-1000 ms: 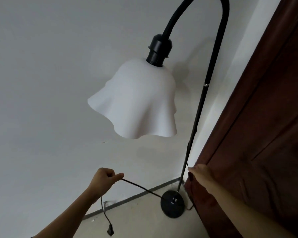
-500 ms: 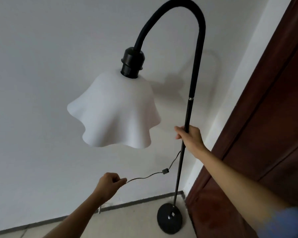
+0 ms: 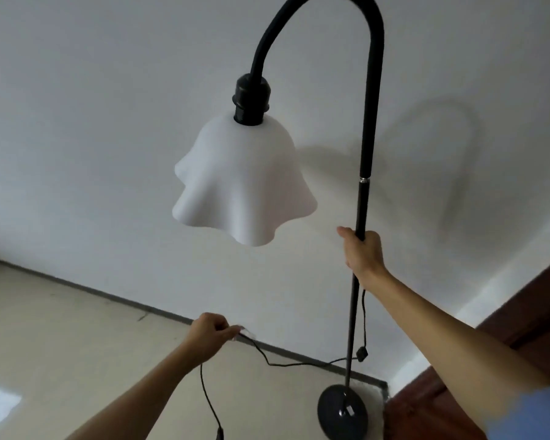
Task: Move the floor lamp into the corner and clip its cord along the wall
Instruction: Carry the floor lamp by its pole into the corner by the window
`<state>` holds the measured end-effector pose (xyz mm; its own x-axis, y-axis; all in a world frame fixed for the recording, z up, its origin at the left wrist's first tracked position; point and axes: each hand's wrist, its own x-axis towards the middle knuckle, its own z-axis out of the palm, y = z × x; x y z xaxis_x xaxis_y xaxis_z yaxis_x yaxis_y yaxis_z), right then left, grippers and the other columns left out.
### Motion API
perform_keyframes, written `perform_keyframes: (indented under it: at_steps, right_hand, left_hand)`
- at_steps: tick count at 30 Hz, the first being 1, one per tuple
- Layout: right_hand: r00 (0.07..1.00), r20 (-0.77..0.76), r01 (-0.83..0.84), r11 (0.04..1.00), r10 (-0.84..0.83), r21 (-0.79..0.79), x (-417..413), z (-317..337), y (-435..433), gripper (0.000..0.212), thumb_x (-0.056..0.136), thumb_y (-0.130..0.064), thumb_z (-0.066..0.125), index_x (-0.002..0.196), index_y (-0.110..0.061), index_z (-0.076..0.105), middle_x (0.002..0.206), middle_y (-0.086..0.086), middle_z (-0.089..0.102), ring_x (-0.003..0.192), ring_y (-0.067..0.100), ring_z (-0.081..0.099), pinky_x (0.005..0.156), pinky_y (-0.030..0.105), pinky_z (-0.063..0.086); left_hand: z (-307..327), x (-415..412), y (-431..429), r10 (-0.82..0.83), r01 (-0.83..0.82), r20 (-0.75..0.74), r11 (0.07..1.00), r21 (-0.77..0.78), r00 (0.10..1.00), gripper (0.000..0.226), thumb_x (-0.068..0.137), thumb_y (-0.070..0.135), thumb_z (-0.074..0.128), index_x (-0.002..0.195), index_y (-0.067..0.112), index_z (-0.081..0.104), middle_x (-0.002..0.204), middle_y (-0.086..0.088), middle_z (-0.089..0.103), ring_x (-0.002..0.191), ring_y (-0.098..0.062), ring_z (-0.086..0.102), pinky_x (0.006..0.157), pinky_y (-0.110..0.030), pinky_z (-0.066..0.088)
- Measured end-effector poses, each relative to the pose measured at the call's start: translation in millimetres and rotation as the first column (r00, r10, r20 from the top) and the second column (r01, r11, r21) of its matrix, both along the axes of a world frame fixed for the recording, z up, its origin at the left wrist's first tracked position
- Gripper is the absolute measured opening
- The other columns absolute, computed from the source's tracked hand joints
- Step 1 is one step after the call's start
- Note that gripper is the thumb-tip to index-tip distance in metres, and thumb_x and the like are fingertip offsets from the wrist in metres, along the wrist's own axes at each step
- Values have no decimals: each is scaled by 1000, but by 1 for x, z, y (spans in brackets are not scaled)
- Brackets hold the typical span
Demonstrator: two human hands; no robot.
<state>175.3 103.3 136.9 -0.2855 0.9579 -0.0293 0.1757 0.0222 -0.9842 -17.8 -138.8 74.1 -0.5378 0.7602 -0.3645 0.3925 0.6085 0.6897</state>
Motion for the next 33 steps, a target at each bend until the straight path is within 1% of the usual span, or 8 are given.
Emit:
perform_keyframes:
  at_steps: [4,8,10,17,19,22,29,33]
  right_hand:
    - [995,18,-103,995,103,17,-59,7,-27,46,80,-31,61,54,-22,25,49,1,26,42,16,23,43,26,20]
    - [973,10,-232,972,232,38,-126,17,-63,48,82,-27,61,51,-23,24,41,-7,26,34,11,22,37,19,19]
    - [959,1,-284,958,284,39,-161,22,-85,49,82,-26,61,51,-23,23,39,-10,25,33,10,21,36,18,19]
    - [914,-17,-404,913,405,51,-293,35,-159,47,82,-28,59,52,-23,24,42,-5,25,37,14,22,40,24,21]
    - [900,-27,-433,900,435,45,-335,41,-182,44,81,-29,58,53,-22,24,47,-1,25,40,16,22,43,27,21]
    - [877,-49,-476,878,478,54,-399,51,-219,44,81,-27,57,53,-22,23,47,-1,24,40,16,21,44,28,20]
    - [807,-132,-570,818,575,79,-542,70,-291,45,79,-25,56,52,-23,20,47,0,21,42,17,18,46,32,18]
    - [769,-161,-614,785,619,87,-631,77,-330,43,75,-28,57,52,-25,21,48,0,22,43,18,19,46,32,19]
  left_hand:
    - [11,-27,-47,153,-153,-4,988,7,988,32,86,24,66,57,14,58,44,7,41,43,-10,36,50,-25,32]
    - [15,-62,-101,285,-285,-8,959,-7,959,30,87,26,65,61,10,62,47,3,41,46,-12,37,53,-26,33]
    - [16,-81,-128,341,-341,-9,940,-12,940,31,86,26,66,60,10,61,48,2,42,48,-14,38,56,-28,34]
    - [22,-184,-217,440,-441,-37,897,-20,897,34,86,25,65,55,14,57,46,4,40,46,-12,36,54,-27,33]
    - [29,-218,-241,469,-470,-39,883,-13,882,34,86,25,65,55,14,57,46,3,39,46,-13,36,54,-27,32]
    - [41,-268,-277,508,-509,-47,861,-9,860,32,87,24,64,57,13,58,46,2,40,46,-13,36,55,-26,33]
    - [63,-369,-352,625,-623,-57,780,51,778,33,88,25,64,58,12,57,47,3,40,46,-12,36,50,-25,30]
    - [59,-431,-389,688,-684,-69,726,69,723,32,87,26,65,59,11,58,48,3,42,47,-12,38,52,-26,33]
